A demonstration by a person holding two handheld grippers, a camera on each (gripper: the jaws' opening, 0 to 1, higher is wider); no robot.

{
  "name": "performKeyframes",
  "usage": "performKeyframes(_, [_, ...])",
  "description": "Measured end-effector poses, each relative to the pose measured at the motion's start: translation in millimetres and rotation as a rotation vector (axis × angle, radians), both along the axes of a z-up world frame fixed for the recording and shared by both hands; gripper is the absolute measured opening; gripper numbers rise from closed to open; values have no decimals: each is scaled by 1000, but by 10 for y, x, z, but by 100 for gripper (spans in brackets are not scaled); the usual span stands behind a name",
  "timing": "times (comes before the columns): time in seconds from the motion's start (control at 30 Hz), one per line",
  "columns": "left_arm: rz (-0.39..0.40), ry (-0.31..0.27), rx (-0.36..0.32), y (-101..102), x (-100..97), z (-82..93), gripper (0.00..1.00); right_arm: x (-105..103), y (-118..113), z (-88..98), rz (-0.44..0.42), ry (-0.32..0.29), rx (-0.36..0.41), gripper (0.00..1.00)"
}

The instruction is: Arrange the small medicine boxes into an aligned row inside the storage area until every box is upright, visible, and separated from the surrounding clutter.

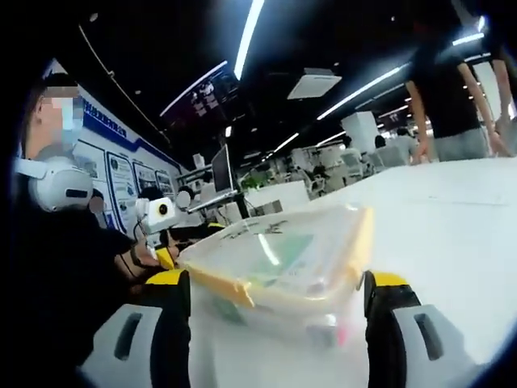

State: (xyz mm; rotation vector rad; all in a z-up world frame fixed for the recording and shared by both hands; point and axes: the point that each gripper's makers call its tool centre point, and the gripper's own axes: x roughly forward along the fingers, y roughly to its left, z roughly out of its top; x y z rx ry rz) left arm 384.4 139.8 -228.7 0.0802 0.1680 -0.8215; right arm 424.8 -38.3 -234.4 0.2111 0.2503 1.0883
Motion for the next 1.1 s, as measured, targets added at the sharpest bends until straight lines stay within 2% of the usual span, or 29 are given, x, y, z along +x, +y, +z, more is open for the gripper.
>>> performKeyframes(0.1, [1,7,-5,3,-2,-3,90,21,5,24,-1,3,9,86])
performKeyframes(0.17, [5,9,-11,9,1,2,89,38,10,44,-1,3,15,83])
performKeyframes(0.2, [4,10,-9,10,-5,-3,89,75,-5,16,-5,-36,-40,81])
performKeyframes(0.23, [3,14,-8,6,-9,-9,89,86,-5,19,-2,-58,-54,80])
performKeyframes(0.3, [-9,19,-10,-54,-50,-22,88,99,-3,43,0,-53,-39,80])
performKeyframes(0.4, [-2,-18,-14,-79,-60,9,84,91,-5,46,-4,-35,-29,79])
performKeyframes(0.53, [-2,7,-20,-99,-63,-27,84,64,19,20,-6,-63,-79,81])
performKeyframes(0.57, [0,15,-9,-104,-57,-58,85,79,6,16,-4,-59,-72,81])
performKeyframes(0.63, [2,27,28,-109,-49,-124,85,112,-45,56,-1,-14,-11,79])
performKeyframes(0.7, [7,27,36,-123,-42,-144,85,131,-86,64,-1,-15,-15,76])
performKeyframes(0.83, [18,33,52,-133,-18,-183,81,145,-98,5,10,-90,-139,79])
performKeyframes(0.9, [12,36,60,-145,-18,-198,80,110,-52,12,8,-91,-136,80])
performKeyframes(0.97, [6,35,58,-162,-25,-196,78,104,-57,33,9,-63,-105,80])
performKeyframes(1.1, [4,21,67,-197,-37,-187,77,115,-80,41,3,-74,-100,73])
